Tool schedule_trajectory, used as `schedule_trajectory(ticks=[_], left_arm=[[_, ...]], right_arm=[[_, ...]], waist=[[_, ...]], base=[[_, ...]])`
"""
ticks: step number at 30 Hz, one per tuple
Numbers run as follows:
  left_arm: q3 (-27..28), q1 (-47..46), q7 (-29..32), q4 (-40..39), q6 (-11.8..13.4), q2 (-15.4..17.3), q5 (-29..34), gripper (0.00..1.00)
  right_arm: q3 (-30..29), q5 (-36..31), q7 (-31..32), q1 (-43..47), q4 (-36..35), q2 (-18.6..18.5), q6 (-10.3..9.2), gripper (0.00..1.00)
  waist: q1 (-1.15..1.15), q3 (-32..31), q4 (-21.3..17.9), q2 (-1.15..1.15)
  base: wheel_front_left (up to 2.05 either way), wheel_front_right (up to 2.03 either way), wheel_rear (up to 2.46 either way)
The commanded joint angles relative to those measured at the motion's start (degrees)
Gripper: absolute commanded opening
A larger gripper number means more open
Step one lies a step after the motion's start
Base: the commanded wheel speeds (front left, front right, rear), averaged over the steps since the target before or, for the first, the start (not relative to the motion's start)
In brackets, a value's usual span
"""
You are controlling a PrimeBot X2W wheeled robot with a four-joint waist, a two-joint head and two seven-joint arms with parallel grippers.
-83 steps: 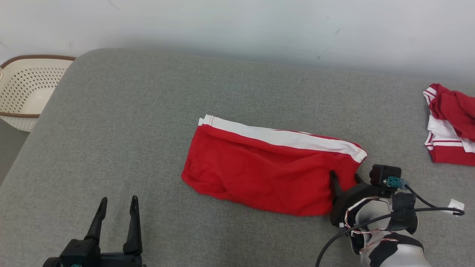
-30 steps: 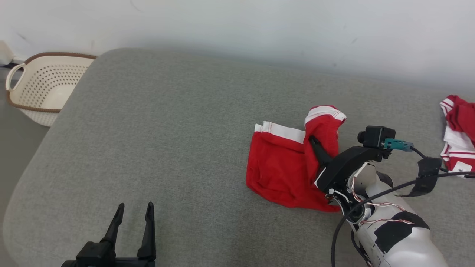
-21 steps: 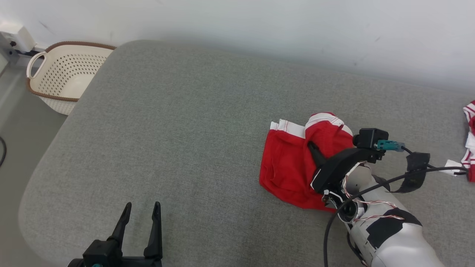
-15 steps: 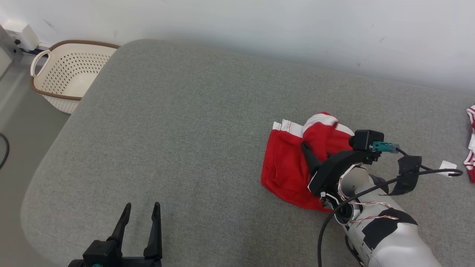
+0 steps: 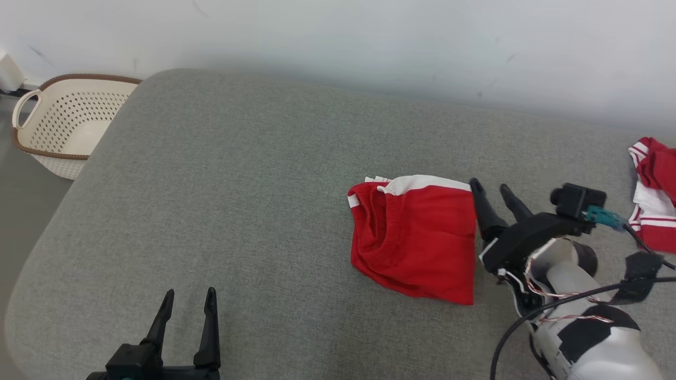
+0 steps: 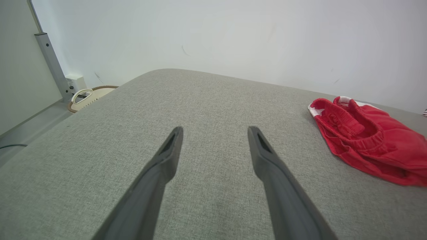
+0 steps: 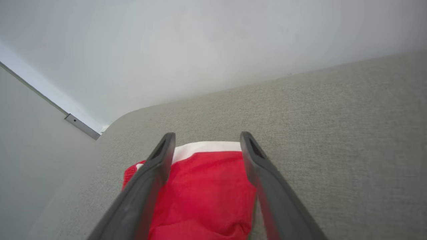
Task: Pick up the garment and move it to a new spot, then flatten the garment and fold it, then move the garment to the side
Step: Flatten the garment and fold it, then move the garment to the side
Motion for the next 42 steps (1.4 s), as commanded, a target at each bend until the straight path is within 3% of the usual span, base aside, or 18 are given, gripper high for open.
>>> schedule_trajectory(ticks=[1,6,26,27,28,29,36,42], left_arm=[[0.3,0.65,-0.2,-0.14,-0.04,0.04,0.3,1.0],[0.81,0.48,-0.2,-0.54,-0.28,0.03,0.55,1.0],[2.84,-0.54,-0.2,-0.41,-0.97,0.03,1.42,1.0],[3.01,-0.56,-0.2,-0.38,-1.03,0.02,1.4,1.0],[3.04,-0.59,-0.2,-0.41,-0.95,0.02,1.35,1.0],[3.03,-0.61,-0.2,-0.44,-0.92,0.03,1.29,1.0],[3.26,0.14,-0.2,0.13,-0.69,0.03,1.09,1.0],[4.38,1.38,-0.2,-0.27,-1.01,0.08,1.84,1.0]], right_arm=[[-0.45,0.06,0.12,1.21,0.33,-0.53,-0.03,1.0],[-1.37,-2.61,0.44,2.52,2.18,-2.15,-0.03,1.0],[0.08,1.07,7.46,2.19,8.72,4.01,-0.03,1.0],[0.81,1.72,8.62,2.14,8.95,4.42,-0.03,0.84],[1.15,2.11,8.93,2.12,8.8,4.59,-0.03,0.25],[1.5,2.25,9.02,2.07,8.6,4.58,-0.03,0.0],[4.0,1.59,6.56,1.48,7.73,2.57,-0.03,0.0],[8.05,-1.74,4.3,-0.32,6.32,-0.94,-0.03,0.0]], waist=[[0.0,0.03,-0.27,0.0],[0.0,0.35,-0.37,0.0],[0.0,2.23,0.48,0.0],[0.0,2.26,0.47,0.0],[0.0,2.3,0.47,0.0],[0.0,2.34,0.45,0.0],[0.0,1.17,-0.29,0.0],[0.0,0.1,-3.44,0.0]], base=[[0.0,0.0,0.0],[0.0,0.0,0.0],[0.0,0.0,0.0],[0.0,0.0,0.0],[0.0,0.0,0.0],[0.0,0.0,0.0],[0.0,0.0,0.0],[0.0,0.0,0.0]])
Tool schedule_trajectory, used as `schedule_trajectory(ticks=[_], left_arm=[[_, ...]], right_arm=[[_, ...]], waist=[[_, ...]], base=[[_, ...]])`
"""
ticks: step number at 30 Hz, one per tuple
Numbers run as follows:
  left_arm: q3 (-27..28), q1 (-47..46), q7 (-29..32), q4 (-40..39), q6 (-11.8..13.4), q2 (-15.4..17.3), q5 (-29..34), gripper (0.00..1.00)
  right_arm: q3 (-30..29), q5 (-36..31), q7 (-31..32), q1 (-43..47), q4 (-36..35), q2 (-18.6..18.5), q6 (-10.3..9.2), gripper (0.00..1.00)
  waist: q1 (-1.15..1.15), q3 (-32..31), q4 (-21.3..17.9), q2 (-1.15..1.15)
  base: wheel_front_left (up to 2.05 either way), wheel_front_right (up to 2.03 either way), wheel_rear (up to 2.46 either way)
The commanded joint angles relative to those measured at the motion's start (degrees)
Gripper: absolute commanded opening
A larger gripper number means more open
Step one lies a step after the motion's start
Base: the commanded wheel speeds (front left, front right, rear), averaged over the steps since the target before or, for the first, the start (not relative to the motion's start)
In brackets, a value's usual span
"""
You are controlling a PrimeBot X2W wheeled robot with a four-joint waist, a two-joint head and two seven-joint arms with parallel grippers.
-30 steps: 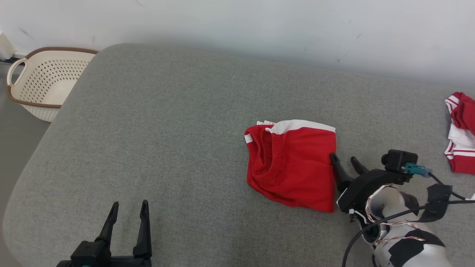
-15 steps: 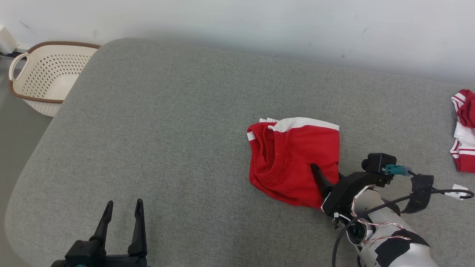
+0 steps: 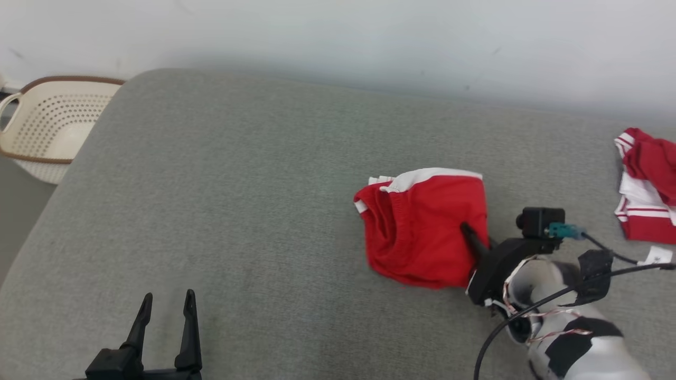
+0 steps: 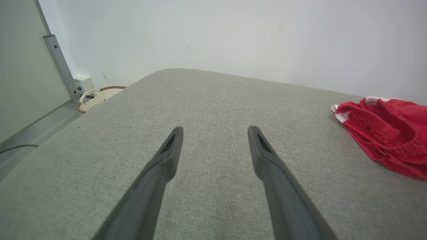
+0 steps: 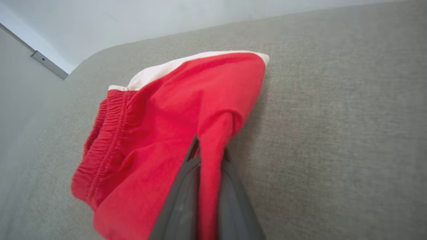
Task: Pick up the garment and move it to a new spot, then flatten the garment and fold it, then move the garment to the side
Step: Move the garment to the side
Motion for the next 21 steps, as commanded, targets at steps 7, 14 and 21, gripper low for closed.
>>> schedule_trajectory(ticks=[7,14,21], left_arm=[[0.95,-0.12,-0.2,-2.18,-1.04,0.05,0.23,1.0],[2.04,-2.81,-0.2,-4.72,-2.7,1.05,1.12,1.0],[4.49,-5.31,-0.19,-10.05,-3.76,1.63,0.79,1.0]], right_arm=[[5.51,-6.6,0.09,-7.28,-0.83,-7.4,-0.04,0.0],[11.11,-9.55,1.81,-17.74,-1.83,-13.48,-0.05,0.0],[16.37,-7.23,4.14,-25.06,-2.68,-19.53,-0.06,0.0]], waist=[[0.0,1.9,-6.19,0.0],[0.0,8.24,-10.53,0.0],[0.0,13.21,-12.45,0.0]], base=[[0.0,0.0,0.0],[0.0,0.0,0.0],[0.0,0.0,0.0]])
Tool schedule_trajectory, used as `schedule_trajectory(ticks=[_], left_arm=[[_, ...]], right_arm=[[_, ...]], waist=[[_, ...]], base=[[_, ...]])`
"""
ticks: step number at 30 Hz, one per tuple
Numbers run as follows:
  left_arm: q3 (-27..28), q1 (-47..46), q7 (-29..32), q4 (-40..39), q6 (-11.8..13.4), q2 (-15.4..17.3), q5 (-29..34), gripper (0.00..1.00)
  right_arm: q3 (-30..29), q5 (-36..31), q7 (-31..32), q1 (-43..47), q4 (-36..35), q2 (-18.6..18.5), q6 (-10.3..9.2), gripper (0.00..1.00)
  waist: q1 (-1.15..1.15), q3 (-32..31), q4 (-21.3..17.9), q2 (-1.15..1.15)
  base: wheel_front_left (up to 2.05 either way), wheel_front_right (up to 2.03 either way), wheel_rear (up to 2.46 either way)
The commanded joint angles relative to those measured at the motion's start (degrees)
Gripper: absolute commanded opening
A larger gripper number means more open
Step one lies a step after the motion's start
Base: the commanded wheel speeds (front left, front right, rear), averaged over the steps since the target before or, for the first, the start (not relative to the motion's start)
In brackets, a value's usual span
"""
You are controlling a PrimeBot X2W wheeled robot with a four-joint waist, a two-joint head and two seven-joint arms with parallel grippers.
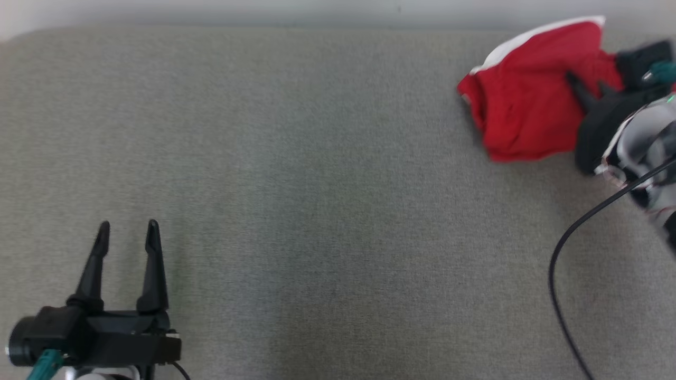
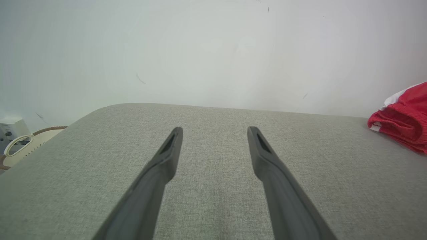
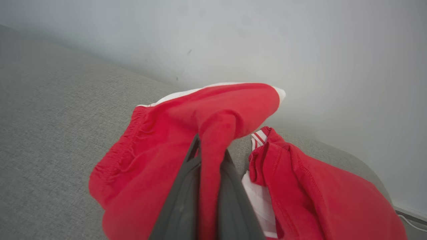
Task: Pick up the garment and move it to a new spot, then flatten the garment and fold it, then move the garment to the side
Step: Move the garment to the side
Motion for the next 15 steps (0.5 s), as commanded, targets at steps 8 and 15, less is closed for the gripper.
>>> schedule_trajectory(ticks=[8,15], left_arm=[[2.34,-0.66,-0.2,-5.14,-1.05,1.95,1.28,1.0],[3.24,-0.14,-0.2,-8.48,-1.44,2.73,1.3,1.0]], right_arm=[[5.97,5.8,1.54,-7.03,-3.15,-7.89,-0.07,0.0],[12.24,9.04,3.75,-12.91,-6.7,-14.43,-0.07,0.0]], waist=[[-0.01,7.05,-4.32,-0.01],[-0.01,9.29,-5.18,-0.01]], base=[[0.0,0.0,0.0],[0.0,0.0,0.0]])
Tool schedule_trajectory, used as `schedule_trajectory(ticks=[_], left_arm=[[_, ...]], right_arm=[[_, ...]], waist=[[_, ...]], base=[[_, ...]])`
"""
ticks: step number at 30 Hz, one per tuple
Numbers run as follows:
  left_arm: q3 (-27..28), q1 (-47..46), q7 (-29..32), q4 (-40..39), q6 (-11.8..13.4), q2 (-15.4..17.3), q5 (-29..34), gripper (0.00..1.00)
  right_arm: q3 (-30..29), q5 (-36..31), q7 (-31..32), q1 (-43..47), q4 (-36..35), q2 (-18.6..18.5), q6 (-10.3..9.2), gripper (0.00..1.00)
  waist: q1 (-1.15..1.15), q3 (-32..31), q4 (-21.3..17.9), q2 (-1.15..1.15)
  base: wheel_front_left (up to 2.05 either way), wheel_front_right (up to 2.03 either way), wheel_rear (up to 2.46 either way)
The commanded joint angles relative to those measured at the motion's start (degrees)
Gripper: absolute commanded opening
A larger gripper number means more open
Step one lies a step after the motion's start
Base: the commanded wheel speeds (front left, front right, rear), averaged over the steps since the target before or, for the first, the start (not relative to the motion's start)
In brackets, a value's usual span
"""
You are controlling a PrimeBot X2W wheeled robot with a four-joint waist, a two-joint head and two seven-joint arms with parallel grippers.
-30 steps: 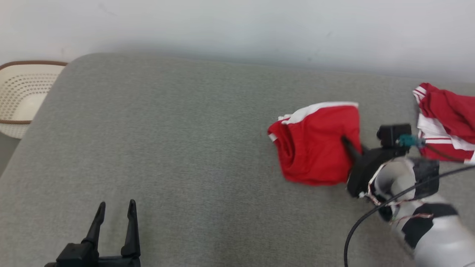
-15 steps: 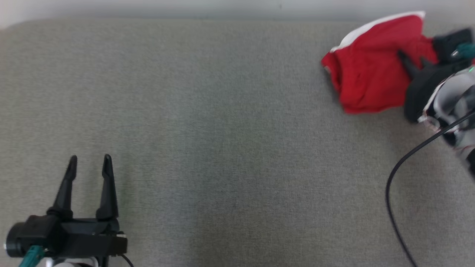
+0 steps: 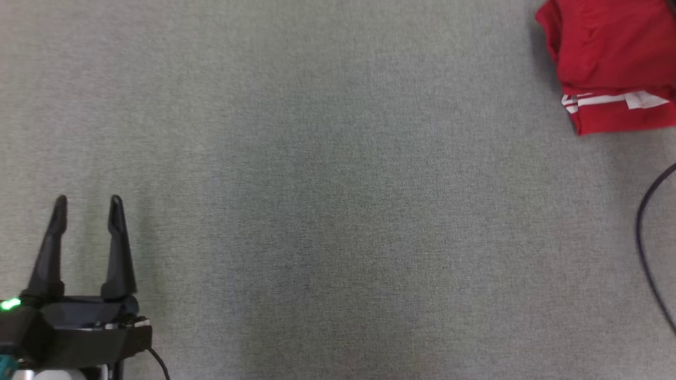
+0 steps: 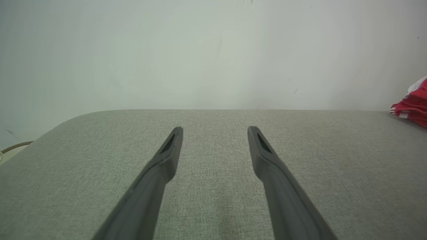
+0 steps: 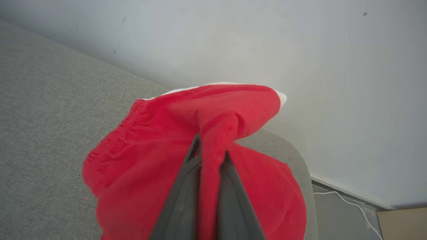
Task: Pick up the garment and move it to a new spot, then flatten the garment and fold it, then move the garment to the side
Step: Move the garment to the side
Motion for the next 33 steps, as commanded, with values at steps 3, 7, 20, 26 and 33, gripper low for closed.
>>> schedule_trajectory(ticks=[3,7,20,26,33], left_arm=[[0.81,0.34,-0.2,-1.77,-0.07,0.92,0.7,1.0],[1.15,0.38,-0.2,-2.95,-0.35,1.49,0.27,1.0],[1.73,1.15,-0.05,-5.8,0.39,2.37,-0.03,1.0],[1.89,1.21,0.2,-6.27,0.44,2.83,-0.27,1.0],[1.67,1.55,0.21,-6.26,0.89,3.03,-0.41,1.0]], right_arm=[[2.46,1.72,1.06,-3.29,-1.38,-2.4,-0.07,0.0],[4.66,2.66,2.14,-5.12,-2.48,-5.01,-0.07,0.0],[6.75,-1.99,5.12,-7.81,-4.94,-11.49,-0.07,0.0],[6.83,-4.01,5.17,-8.15,-4.78,-12.17,-0.07,0.0],[6.83,-5.56,6.86,-8.54,-3.81,-12.13,-0.07,0.31]], waist=[[-0.01,2.24,-0.87,-0.01],[-0.01,3.14,-0.58,-0.01],[-0.01,4.77,-0.76,-0.01],[-0.01,5.0,-0.77,-0.01],[-0.01,5.26,-0.43,-0.01]], base=[[0.0,0.0,0.0],[0.0,0.0,0.0],[0.0,0.0,0.0],[0.0,0.0,0.0],[0.0,0.0,0.0]])
